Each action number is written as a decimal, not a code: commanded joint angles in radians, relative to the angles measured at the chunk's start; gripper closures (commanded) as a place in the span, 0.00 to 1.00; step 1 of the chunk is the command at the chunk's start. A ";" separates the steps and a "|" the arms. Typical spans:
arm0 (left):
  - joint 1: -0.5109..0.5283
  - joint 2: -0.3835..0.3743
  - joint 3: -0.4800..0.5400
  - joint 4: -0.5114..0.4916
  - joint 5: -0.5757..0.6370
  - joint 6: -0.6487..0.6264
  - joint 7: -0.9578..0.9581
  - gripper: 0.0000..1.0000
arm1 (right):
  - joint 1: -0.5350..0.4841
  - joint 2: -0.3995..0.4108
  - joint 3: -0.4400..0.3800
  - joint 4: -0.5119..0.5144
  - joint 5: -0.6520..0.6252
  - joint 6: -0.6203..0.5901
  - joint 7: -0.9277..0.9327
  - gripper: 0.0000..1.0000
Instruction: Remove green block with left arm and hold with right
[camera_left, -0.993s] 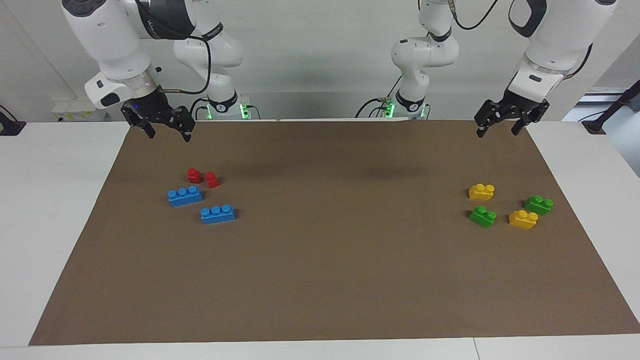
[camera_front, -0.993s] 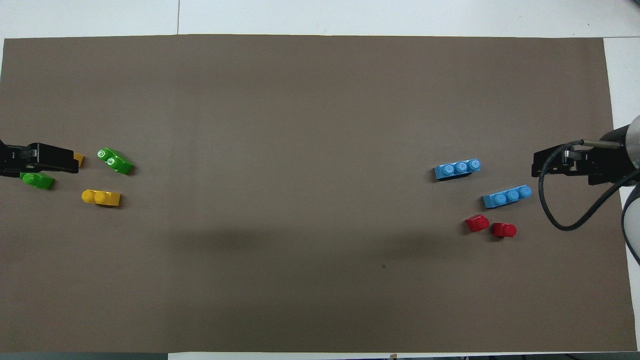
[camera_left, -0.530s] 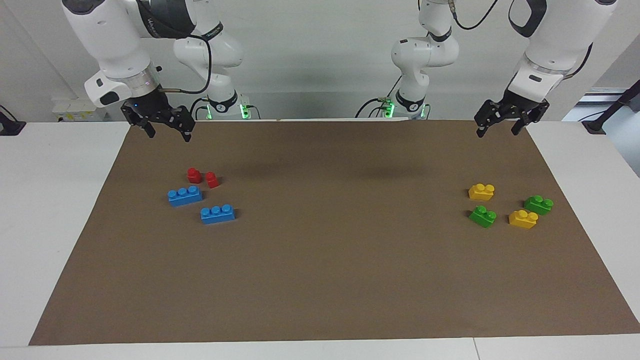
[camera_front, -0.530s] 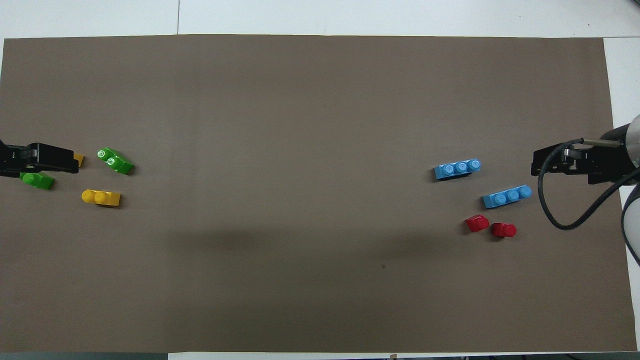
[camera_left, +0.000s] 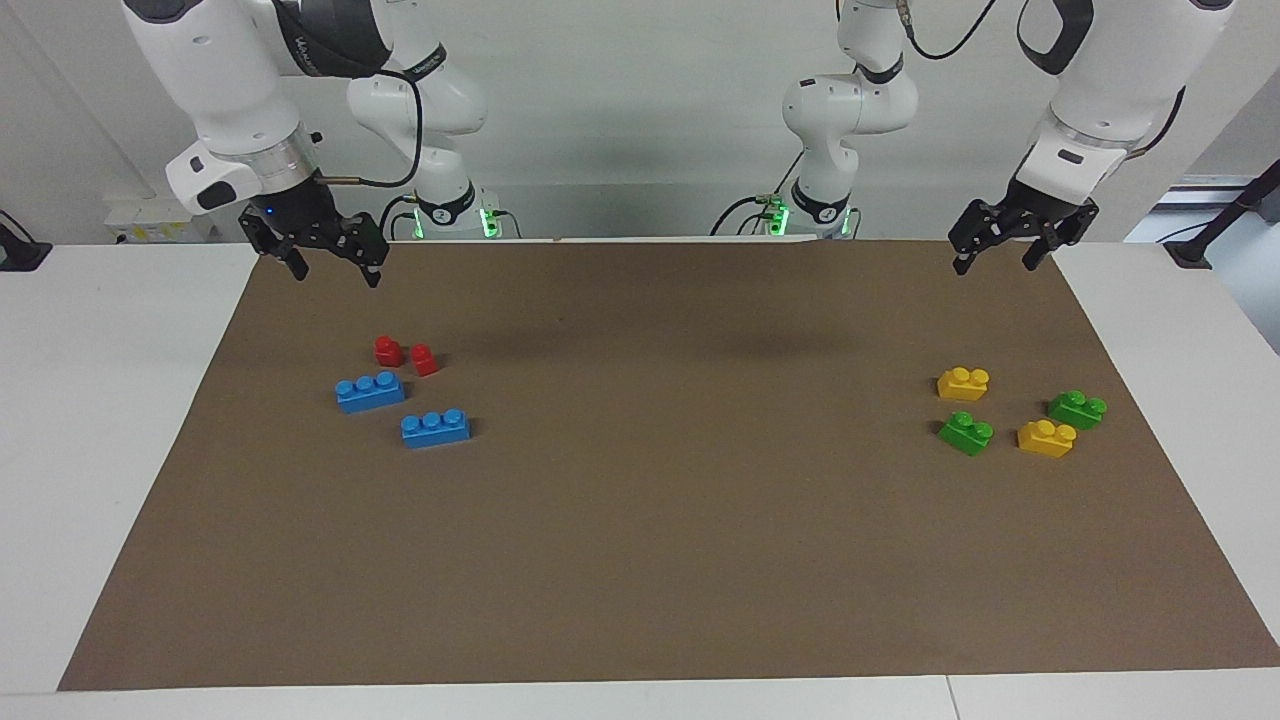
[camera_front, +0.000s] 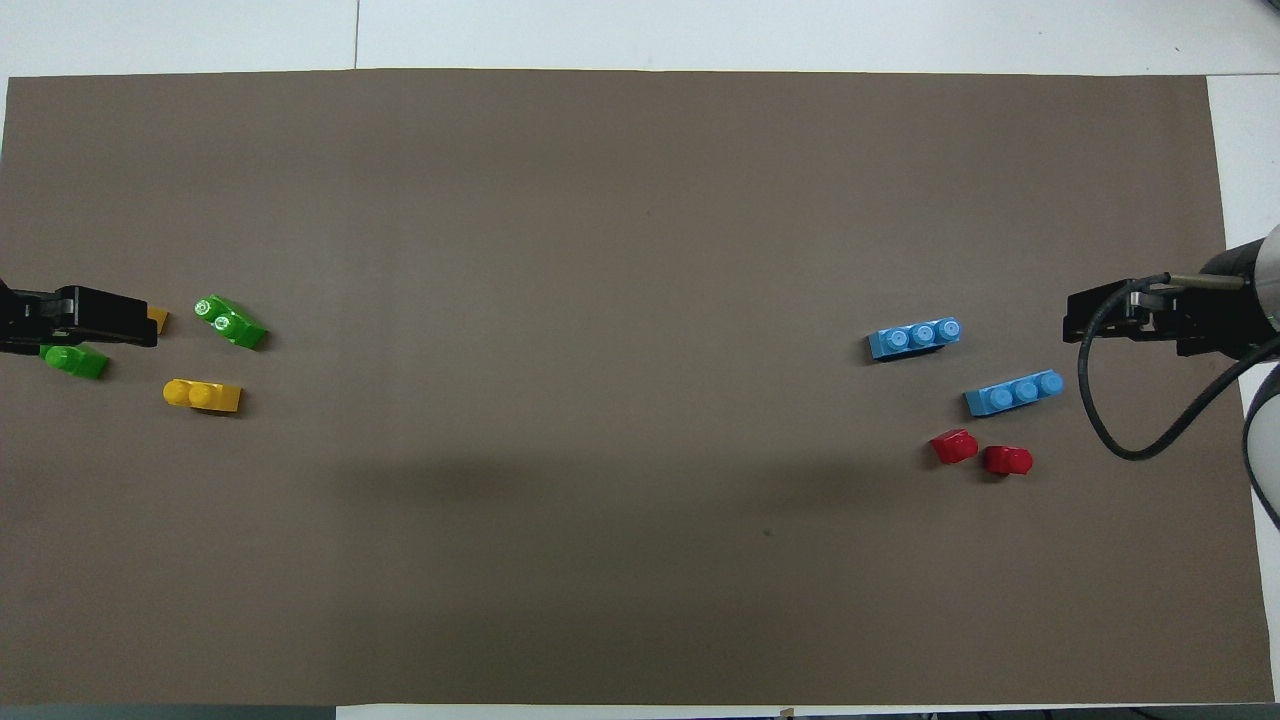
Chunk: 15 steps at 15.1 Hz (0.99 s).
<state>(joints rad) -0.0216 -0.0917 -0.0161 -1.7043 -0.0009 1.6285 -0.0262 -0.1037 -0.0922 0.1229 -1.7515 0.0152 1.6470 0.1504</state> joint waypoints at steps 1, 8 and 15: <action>-0.011 -0.023 0.008 -0.018 -0.010 -0.010 0.011 0.00 | -0.014 0.012 0.003 0.020 -0.004 -0.001 -0.051 0.00; -0.011 -0.023 0.008 -0.018 -0.010 -0.009 0.011 0.00 | 0.073 0.026 -0.108 0.041 -0.005 -0.049 -0.045 0.00; -0.012 -0.023 0.008 -0.017 -0.011 -0.010 0.011 0.00 | 0.087 0.038 -0.134 0.064 -0.023 -0.058 -0.043 0.00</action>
<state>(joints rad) -0.0217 -0.0922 -0.0163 -1.7043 -0.0009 1.6285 -0.0262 -0.0185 -0.0768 -0.0016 -1.7223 0.0142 1.6123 0.1256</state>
